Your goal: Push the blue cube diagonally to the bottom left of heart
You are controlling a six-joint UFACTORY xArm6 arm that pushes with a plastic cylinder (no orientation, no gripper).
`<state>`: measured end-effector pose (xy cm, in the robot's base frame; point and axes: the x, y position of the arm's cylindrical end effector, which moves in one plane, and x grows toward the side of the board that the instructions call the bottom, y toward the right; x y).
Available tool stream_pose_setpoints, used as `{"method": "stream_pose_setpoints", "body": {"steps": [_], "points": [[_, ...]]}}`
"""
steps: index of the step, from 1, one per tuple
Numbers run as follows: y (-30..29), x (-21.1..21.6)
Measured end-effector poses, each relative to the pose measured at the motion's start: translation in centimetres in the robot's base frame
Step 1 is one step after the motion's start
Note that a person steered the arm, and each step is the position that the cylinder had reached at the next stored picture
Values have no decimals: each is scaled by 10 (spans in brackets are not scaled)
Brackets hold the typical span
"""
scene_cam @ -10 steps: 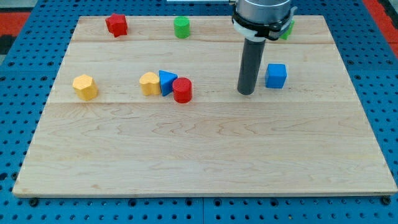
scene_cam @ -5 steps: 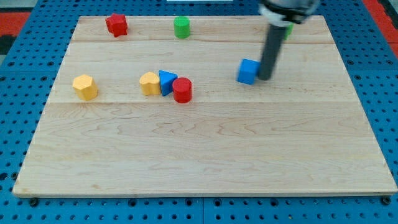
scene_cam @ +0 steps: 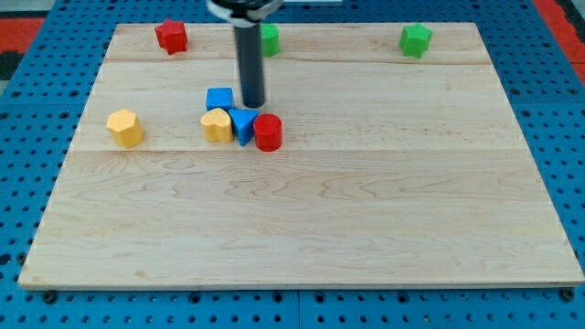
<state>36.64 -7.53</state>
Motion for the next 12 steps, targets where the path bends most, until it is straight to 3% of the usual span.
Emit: {"method": "stream_pose_setpoints", "body": {"steps": [2,4,5,6,8,12], "points": [[-77,3],[-100,-24],[-166,-43],[-185,-6],[-148,63],[-180,83]]}}
